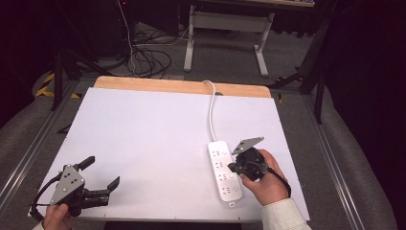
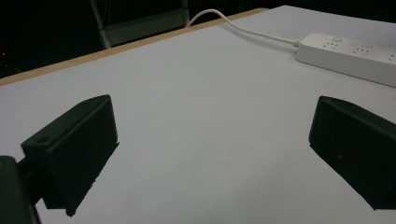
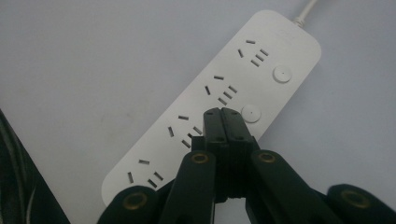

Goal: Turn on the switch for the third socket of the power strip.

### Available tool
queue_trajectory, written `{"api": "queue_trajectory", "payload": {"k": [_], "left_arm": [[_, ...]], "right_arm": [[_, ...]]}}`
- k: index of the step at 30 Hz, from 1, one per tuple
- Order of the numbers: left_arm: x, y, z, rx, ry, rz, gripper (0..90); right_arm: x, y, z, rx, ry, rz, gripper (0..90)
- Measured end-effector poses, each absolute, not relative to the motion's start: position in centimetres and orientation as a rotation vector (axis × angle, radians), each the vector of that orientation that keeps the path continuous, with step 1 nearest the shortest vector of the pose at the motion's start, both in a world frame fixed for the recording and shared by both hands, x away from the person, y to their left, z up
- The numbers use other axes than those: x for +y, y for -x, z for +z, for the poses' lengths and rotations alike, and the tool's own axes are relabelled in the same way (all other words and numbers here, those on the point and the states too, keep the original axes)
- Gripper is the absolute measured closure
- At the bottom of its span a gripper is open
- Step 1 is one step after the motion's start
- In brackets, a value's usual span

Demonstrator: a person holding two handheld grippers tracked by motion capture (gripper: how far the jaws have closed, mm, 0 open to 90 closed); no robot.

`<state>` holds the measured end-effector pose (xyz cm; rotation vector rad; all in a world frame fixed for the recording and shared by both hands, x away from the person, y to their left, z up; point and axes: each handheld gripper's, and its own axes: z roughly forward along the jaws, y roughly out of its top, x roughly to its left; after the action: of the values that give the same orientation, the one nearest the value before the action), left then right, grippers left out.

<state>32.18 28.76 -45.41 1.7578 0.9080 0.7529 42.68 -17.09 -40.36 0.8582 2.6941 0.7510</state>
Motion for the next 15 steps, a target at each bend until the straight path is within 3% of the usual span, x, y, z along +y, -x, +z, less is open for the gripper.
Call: {"api": "queue_trajectory", "payload": {"k": [13, 15], "left_arm": [[28.8, -32.2, -45.4, 0.908, -1.757, 0.754, 1.7], [28.8, -32.2, -45.4, 0.909, -1.757, 0.755, 1.7]], "right_arm": [[-16.5, -42.2, -39.3, 2.671, -0.782, 0.818, 90.0], [-16.5, -42.1, -39.1, 2.646, -0.770, 0.875, 70.8]]}}
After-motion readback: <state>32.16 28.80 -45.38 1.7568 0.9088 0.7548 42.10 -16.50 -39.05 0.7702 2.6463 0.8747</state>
